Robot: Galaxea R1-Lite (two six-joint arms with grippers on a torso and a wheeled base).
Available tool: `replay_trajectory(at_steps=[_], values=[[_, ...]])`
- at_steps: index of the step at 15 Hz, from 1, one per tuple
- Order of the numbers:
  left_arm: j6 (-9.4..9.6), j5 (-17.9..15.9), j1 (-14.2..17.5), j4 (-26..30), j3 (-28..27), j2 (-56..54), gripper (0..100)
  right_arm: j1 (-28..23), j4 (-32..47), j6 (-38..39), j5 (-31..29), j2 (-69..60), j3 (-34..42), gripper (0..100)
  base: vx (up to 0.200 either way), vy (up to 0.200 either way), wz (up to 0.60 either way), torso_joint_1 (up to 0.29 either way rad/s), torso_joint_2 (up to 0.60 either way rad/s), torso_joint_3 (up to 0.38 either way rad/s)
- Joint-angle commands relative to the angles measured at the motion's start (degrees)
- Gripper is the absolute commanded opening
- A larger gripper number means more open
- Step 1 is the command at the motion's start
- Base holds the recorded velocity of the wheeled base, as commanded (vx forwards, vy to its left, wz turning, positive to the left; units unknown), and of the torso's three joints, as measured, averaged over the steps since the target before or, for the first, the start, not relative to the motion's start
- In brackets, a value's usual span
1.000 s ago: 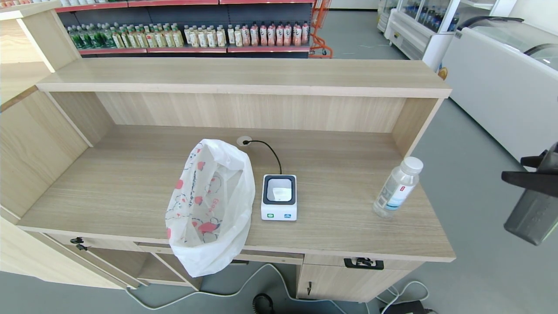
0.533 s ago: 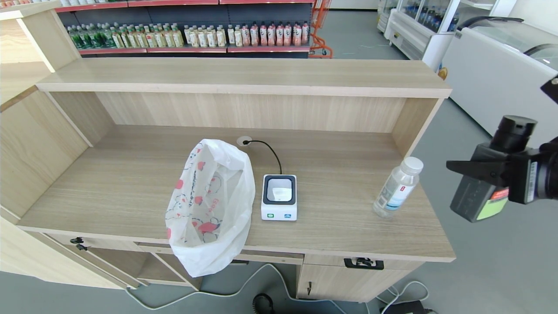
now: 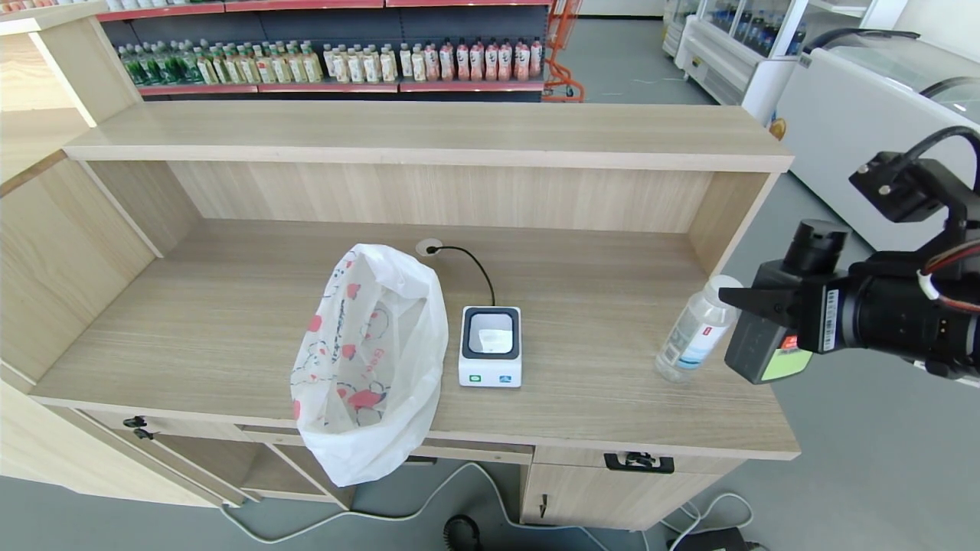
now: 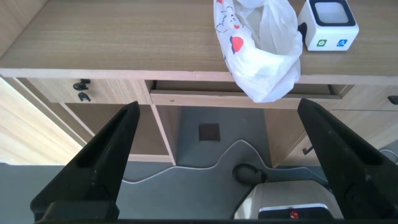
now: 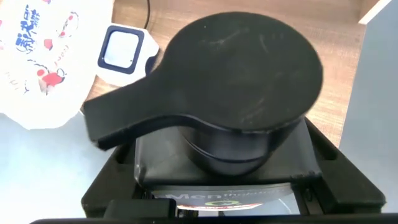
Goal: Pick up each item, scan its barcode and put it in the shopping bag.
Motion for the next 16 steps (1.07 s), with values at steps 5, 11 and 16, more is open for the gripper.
replay_trajectory(at_steps=[5, 11, 16], values=[[-0.01, 0.0, 0.0, -0.1, 0.0, 0.0, 100, 0.3, -1.8, 0.7, -0.1, 1.9, 1.3, 0, 0.0, 0.0, 0.0, 0.0, 0.0, 0.0], [0.17, 0.0, 0.0, 0.0, 0.0, 0.0, 100, 2.9, -5.3, 0.7, -3.9, 3.4, 2.0, 0, 0.0, 0.0, 0.0, 0.0, 0.0, 0.0], [-0.01, 0.0, 0.0, -0.1, 0.0, 0.0, 100, 5.5, -9.4, 0.9, -4.3, 5.6, 2.1, 0, 0.0, 0.16, 0.0, 0.002, 0.0, 0.003]])
